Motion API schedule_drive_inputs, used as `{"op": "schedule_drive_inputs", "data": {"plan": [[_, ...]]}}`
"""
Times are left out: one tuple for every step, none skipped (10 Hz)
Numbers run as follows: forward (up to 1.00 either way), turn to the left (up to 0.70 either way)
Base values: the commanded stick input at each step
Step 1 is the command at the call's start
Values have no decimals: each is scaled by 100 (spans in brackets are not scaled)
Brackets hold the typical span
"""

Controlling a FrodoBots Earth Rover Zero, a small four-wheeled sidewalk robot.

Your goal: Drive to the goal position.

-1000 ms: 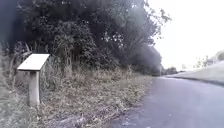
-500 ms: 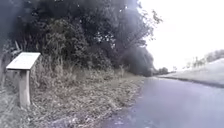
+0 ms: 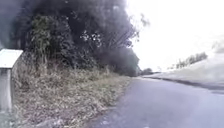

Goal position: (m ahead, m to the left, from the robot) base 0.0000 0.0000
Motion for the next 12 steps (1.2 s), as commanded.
{"op": "schedule_drive_inputs", "data": {"plan": [[0,-45],[0,-45],[0,-45],[0,-45],[0,-45],[0,-45],[0,-45],[0,-45],[0,-45],[0,-45],[0,-45],[0,-45]]}}
